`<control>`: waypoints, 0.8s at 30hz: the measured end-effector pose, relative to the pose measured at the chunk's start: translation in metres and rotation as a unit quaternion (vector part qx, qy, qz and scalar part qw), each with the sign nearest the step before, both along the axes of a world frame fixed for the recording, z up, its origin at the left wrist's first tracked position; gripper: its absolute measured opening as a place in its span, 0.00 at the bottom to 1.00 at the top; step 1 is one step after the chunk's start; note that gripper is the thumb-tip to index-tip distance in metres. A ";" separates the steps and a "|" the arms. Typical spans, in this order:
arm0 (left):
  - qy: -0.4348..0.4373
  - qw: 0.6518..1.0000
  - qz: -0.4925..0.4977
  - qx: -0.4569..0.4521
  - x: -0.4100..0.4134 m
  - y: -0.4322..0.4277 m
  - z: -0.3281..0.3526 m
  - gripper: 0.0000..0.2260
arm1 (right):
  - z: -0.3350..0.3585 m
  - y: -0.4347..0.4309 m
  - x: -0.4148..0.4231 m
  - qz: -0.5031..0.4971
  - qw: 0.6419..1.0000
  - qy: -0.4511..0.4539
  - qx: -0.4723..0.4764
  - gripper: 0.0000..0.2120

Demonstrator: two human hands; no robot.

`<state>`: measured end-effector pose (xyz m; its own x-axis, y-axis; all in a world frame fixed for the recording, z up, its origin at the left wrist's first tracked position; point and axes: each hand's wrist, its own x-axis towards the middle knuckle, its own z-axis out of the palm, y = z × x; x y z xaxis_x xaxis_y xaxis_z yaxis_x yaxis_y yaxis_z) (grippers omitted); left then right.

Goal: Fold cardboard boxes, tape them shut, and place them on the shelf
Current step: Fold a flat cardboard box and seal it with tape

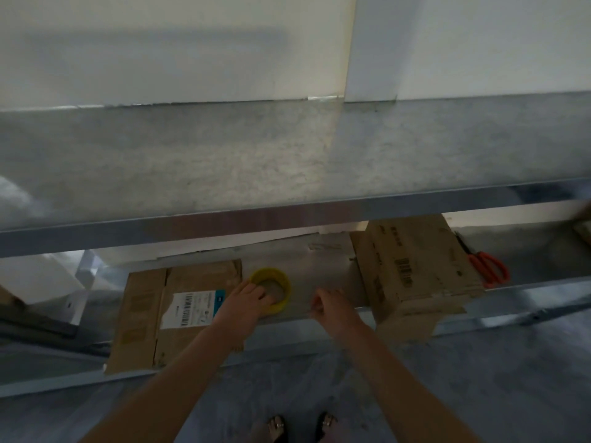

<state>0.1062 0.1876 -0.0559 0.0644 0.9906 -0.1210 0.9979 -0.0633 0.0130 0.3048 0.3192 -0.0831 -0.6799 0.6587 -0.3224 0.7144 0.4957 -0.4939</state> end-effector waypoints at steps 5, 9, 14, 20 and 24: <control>-0.003 1.000 -0.006 0.015 -0.001 -0.002 0.009 0.30 | 0.006 0.017 0.006 -0.011 0.997 0.027 -0.070 0.07; -0.020 0.997 0.005 0.070 -0.002 -0.008 0.027 0.26 | 0.015 0.007 0.009 0.004 0.998 0.048 -0.048 0.05; -0.175 0.977 0.073 0.092 -0.015 -0.032 0.054 0.18 | 0.057 -0.020 0.015 -0.026 0.988 0.154 -0.003 0.05; -0.289 0.952 0.091 0.046 0.035 -0.056 0.089 0.18 | 0.103 -0.026 0.062 -0.001 0.991 0.127 -0.034 0.06; -0.335 0.933 0.096 0.091 0.082 -0.059 0.097 0.19 | 0.135 -0.019 0.112 -0.010 0.991 0.111 -0.078 0.10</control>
